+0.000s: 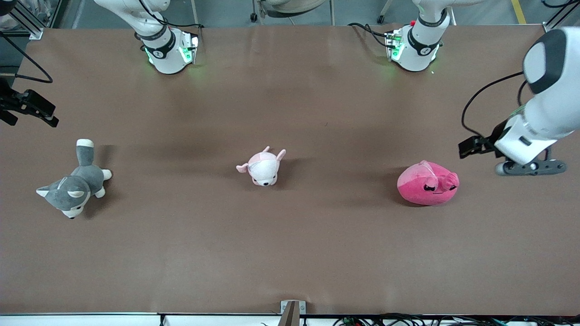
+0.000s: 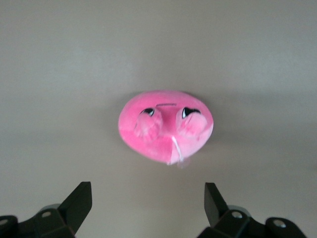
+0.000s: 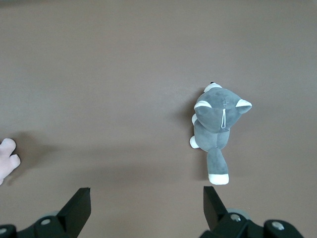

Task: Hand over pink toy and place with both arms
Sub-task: 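Move the left gripper over the large pink plush, then lower the left gripper and close it on the pink plush's head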

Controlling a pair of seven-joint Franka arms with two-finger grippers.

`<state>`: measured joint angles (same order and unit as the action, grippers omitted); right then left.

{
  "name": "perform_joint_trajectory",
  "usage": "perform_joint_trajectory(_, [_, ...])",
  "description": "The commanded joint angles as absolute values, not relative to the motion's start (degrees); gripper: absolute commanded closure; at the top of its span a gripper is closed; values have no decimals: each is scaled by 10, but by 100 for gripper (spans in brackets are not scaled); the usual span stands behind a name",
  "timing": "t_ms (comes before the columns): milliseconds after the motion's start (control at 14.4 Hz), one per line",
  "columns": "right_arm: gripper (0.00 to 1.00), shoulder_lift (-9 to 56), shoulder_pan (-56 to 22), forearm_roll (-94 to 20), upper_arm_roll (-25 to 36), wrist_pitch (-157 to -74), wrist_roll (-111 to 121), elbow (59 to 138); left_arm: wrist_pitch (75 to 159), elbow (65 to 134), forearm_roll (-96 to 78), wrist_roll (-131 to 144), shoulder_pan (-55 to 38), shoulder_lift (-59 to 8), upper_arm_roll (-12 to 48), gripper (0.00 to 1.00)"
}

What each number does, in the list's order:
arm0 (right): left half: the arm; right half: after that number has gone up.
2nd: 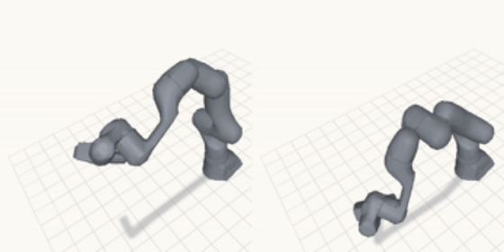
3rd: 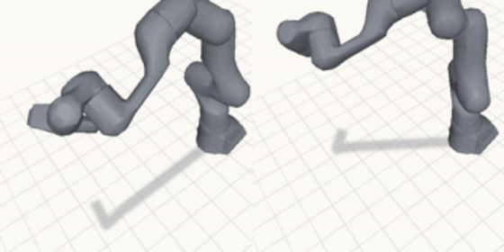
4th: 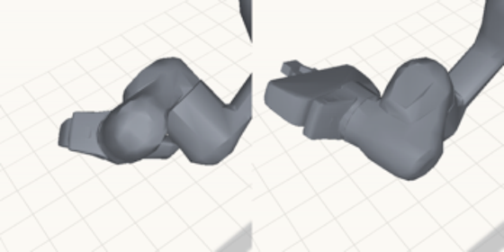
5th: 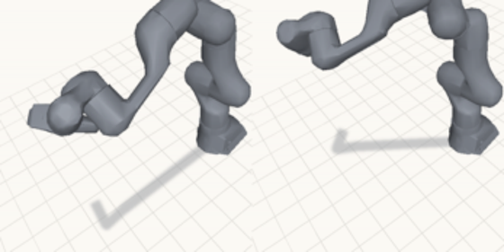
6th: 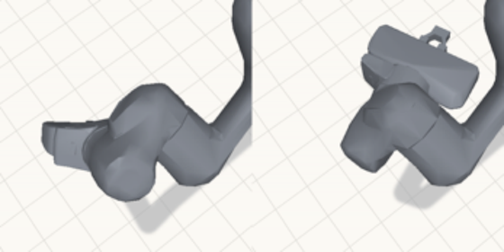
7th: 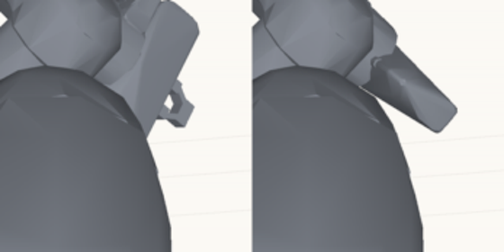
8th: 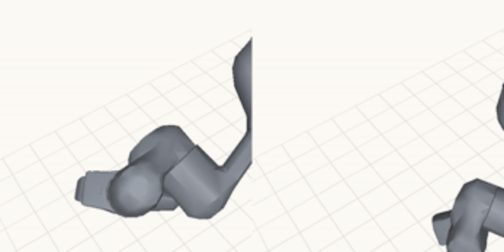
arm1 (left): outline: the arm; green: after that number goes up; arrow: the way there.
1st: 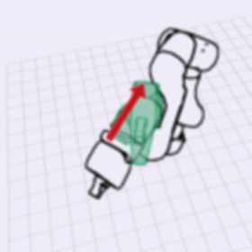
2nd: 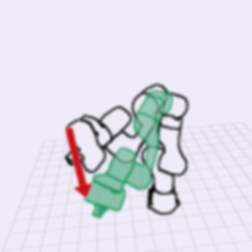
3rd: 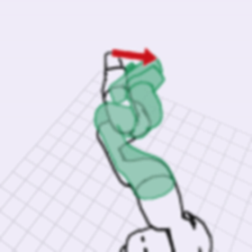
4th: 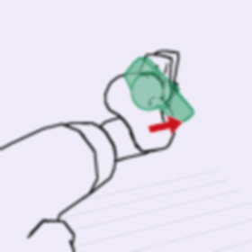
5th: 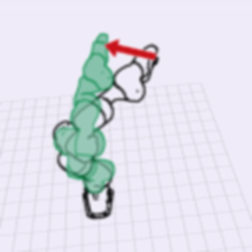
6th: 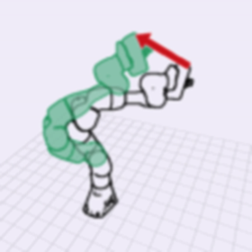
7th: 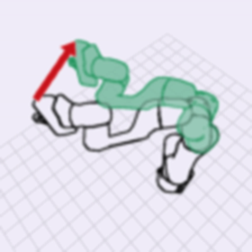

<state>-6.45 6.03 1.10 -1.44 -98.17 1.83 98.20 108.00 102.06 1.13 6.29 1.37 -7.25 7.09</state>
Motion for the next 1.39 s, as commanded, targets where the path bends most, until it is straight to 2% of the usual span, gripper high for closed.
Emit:
perform_joint_trajectory(0, [0,-73,57,17,-12,-978,15,983,1160,1086,8,70,14,-66,73,0])
perform_joint_trajectory(208, [0,-73,56,17,-14,-978,12,980,1176,1088,3,73,16,-91,73,1])
perform_joint_trajectory(485, [0,-61,55,16,-14,-977,18,979,1219,1085,1,79,18,-135,71,12])
perform_joint_trajectory(623, [0,-60,54,15,-15,-967,11,980,1236,1085,3,78,27,-153,71,12])
perform_joint_trajectory(900, [0,-62,53,14,-15,-955,14,977,1242,1078,2,79,31,-168,71,26])
perform_joint_trajectory(1108, [0,-61,52,15,-16,-941,17,973,1242,1080,2,78,32,-171,71,45])
perform_joint_trajectory(1177, [0,-62,53,15,-16,-933,17,968,1242,1080,2,78,32,-174,71,63])
perform_joint_trajectory(1316, [0,-61,52,14,-17,-922,17,962,1241,1079,2,79,31,-175,71,82])
